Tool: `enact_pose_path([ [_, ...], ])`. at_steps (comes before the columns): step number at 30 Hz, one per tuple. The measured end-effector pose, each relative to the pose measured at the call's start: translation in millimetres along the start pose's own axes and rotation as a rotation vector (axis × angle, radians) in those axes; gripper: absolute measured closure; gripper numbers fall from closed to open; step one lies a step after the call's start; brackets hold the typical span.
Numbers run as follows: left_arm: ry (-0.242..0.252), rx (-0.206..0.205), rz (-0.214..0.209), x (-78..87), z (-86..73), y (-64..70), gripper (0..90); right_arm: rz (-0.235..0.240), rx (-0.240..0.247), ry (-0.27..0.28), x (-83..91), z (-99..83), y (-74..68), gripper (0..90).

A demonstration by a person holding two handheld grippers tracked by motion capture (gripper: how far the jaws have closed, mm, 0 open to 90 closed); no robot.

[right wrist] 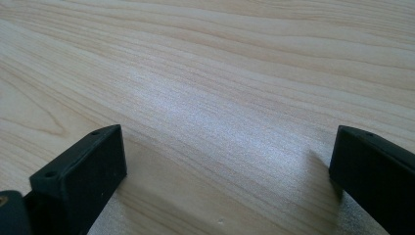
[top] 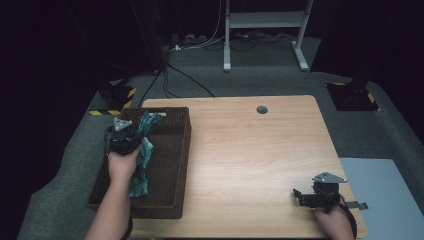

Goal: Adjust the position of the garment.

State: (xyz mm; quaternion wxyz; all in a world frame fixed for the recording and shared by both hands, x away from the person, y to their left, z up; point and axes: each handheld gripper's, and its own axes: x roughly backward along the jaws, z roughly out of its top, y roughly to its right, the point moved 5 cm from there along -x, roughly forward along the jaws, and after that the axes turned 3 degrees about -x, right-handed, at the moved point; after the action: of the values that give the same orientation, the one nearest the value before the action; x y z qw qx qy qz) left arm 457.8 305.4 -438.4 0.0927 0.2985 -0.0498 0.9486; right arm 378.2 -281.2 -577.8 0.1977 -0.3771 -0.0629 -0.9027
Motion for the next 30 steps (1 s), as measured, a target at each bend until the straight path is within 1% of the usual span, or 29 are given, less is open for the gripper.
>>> enact_pose_path([
  [7,-0.012,-0.012,-0.009,-5.0,-0.3,8.3,82.9,0.000,0.000,0.000,0.0,0.0,0.1,0.3],
  [10,-0.019,-0.025,-0.011,-6.3,-0.5,10.2,82.9,0.001,0.000,0.000,0.0,0.0,0.1,0.2],
  [30,-0.054,-0.034,-0.022,-15.4,0.4,20.8,82.4,0.001,-0.002,0.000,0.1,0.0,0.0,0.3],
])
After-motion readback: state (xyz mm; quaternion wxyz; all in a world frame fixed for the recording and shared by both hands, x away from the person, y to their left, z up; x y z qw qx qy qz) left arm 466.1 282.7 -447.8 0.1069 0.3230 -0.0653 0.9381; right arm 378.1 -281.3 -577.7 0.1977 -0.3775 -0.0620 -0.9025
